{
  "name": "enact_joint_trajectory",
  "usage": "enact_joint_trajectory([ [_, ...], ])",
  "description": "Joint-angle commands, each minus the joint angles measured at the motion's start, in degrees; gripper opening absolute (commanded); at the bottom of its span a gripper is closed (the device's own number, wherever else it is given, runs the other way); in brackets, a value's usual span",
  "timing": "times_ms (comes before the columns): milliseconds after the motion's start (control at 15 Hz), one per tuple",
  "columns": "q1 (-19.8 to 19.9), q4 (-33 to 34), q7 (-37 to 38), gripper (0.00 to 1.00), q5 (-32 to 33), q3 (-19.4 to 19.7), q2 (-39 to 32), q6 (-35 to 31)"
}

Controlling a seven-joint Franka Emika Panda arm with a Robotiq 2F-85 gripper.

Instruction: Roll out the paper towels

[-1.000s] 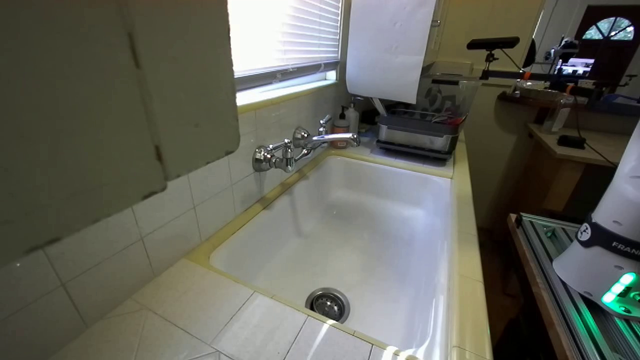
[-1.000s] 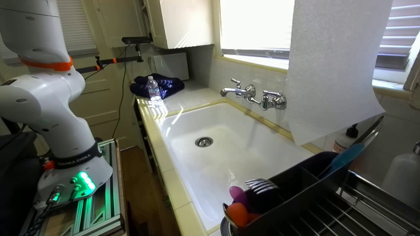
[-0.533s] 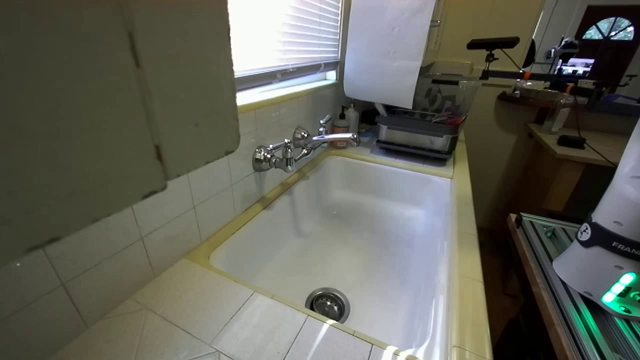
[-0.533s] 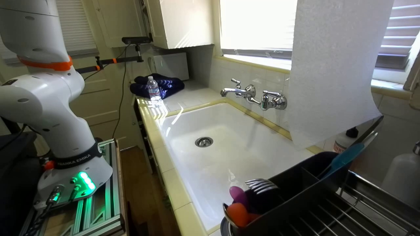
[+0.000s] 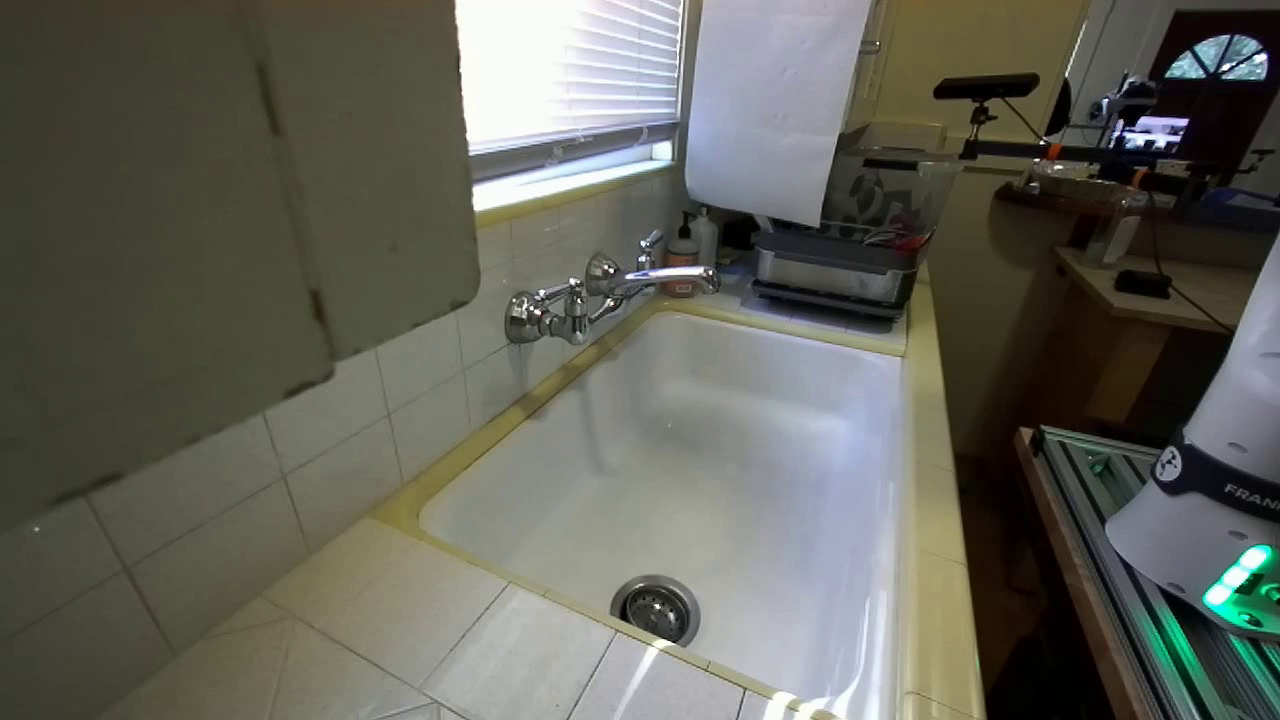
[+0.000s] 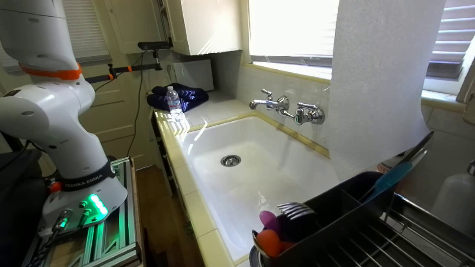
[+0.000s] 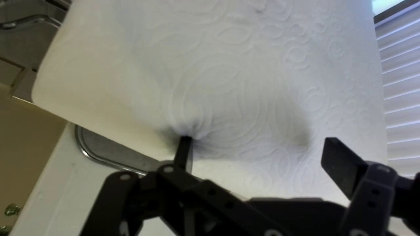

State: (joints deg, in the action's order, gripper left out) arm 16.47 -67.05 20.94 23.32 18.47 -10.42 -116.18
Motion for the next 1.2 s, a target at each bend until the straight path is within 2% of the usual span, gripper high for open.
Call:
enact_joint_trajectory([
  [0, -1.46, -5.01, -0.06, 1.0, 0.32, -1.05, 1.42, 1.76],
  [600, -3.15, -10.97, -0.31, 1.0, 0.55, -2.73, 1.8, 2.68],
  [1133, -3.28, -10.61, -0.66, 1.0, -1.07, -3.72, 4.99, 2.12],
])
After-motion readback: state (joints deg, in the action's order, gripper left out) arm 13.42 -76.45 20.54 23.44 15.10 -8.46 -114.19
